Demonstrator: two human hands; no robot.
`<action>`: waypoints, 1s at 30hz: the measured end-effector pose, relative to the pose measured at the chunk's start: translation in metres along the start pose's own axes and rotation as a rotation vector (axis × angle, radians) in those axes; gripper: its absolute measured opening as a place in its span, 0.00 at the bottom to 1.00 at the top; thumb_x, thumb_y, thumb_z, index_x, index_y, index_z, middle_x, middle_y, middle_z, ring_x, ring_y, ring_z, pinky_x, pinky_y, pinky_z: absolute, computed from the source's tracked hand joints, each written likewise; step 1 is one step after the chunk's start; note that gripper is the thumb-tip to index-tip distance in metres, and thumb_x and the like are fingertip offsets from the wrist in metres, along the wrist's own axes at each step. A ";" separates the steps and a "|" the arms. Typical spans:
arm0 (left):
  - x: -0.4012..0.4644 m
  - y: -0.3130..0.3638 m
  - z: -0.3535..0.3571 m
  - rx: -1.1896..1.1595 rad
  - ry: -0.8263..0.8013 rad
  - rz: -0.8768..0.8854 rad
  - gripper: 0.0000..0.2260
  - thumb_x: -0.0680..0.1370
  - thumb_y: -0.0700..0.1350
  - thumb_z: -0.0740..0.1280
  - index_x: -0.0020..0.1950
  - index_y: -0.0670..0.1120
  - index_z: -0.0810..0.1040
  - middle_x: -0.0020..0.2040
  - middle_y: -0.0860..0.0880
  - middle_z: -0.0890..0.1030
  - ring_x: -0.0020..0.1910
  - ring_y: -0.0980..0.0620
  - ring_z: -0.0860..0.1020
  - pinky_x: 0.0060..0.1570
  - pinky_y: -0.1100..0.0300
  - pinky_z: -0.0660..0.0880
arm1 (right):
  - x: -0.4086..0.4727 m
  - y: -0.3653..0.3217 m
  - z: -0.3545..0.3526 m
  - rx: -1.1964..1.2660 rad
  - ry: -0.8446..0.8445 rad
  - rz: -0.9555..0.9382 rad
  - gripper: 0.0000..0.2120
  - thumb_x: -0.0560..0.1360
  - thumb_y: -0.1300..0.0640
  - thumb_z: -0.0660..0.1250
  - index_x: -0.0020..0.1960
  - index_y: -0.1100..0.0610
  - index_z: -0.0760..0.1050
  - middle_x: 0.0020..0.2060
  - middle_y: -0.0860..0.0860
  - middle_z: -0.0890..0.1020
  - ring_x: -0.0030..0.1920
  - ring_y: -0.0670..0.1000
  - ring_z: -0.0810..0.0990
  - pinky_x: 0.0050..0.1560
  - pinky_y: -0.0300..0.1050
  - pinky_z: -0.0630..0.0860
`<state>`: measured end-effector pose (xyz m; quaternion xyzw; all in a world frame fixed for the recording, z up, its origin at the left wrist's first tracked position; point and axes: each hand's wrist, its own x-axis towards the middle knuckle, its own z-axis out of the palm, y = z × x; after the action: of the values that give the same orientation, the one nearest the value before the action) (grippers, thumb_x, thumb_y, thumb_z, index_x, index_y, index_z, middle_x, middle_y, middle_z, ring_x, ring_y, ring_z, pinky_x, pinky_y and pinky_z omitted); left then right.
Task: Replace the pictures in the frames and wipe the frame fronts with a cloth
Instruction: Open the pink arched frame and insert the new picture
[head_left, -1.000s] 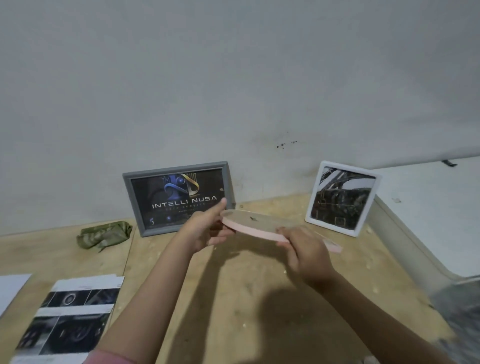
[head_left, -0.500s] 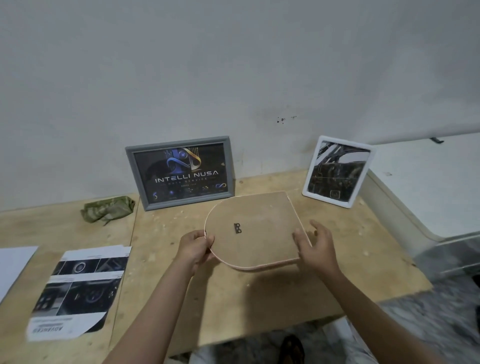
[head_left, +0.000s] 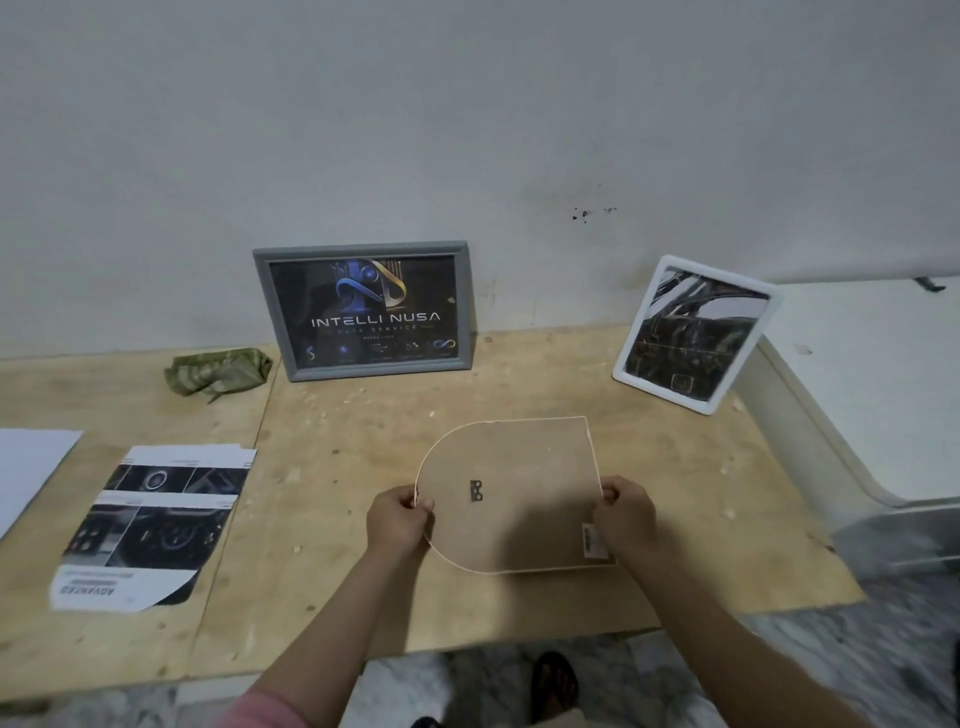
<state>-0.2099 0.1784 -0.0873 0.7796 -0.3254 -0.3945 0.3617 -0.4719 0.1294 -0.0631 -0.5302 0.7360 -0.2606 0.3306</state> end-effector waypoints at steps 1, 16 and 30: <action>-0.003 0.001 0.001 0.036 0.019 0.027 0.04 0.73 0.36 0.70 0.41 0.43 0.83 0.36 0.46 0.82 0.38 0.50 0.77 0.41 0.56 0.73 | 0.001 0.000 0.000 -0.027 -0.001 -0.021 0.14 0.67 0.72 0.61 0.45 0.63 0.82 0.42 0.60 0.83 0.43 0.60 0.79 0.39 0.41 0.66; -0.004 0.019 0.012 0.047 0.160 -0.211 0.08 0.77 0.43 0.65 0.45 0.41 0.81 0.42 0.43 0.81 0.43 0.45 0.77 0.43 0.60 0.67 | 0.014 0.004 0.006 0.029 -0.157 0.186 0.09 0.73 0.61 0.66 0.52 0.62 0.76 0.44 0.55 0.79 0.50 0.58 0.78 0.44 0.43 0.69; -0.002 0.043 -0.008 -1.115 -0.362 -0.514 0.18 0.81 0.45 0.55 0.44 0.42 0.84 0.41 0.42 0.85 0.38 0.44 0.84 0.33 0.49 0.81 | 0.048 -0.007 0.005 0.499 -0.179 0.444 0.08 0.75 0.59 0.62 0.41 0.60 0.77 0.46 0.63 0.80 0.46 0.62 0.80 0.47 0.59 0.78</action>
<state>-0.2138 0.1600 -0.0479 0.4486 0.0699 -0.7041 0.5460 -0.4740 0.0811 -0.0717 -0.2809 0.7152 -0.3067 0.5618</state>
